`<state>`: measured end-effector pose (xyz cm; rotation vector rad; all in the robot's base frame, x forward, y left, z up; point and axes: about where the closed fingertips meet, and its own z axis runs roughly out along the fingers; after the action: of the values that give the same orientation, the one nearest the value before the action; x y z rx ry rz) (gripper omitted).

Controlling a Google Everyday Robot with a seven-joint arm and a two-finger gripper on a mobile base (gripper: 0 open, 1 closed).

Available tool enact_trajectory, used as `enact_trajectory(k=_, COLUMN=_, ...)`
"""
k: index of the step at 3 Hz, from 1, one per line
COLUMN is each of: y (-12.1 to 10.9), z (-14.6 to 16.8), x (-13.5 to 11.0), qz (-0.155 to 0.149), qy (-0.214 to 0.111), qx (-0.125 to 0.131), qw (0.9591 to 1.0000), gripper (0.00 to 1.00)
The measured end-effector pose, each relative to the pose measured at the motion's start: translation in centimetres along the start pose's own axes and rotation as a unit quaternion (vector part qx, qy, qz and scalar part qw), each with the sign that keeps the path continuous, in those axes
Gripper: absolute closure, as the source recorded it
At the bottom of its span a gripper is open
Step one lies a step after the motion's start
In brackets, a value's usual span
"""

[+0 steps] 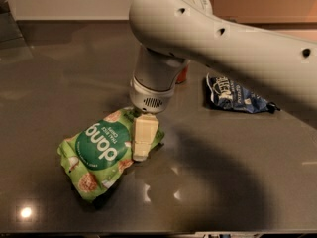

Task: Pick green rice chip bag

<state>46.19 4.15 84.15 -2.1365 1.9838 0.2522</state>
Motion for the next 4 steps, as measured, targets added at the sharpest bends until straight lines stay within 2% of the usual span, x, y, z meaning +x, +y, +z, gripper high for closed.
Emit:
enact_trajectory(k=2, y=-0.3, z=0.0, x=0.2, qz=0.004, qy=0.007, qx=-0.01, qw=0.9999, gripper=0.51)
enact_trajectory(k=4, y=-0.6, z=-2.5, x=1.0, qz=0.011, qy=-0.007, qx=-0.009, qw=0.9999, gripper=0.97)
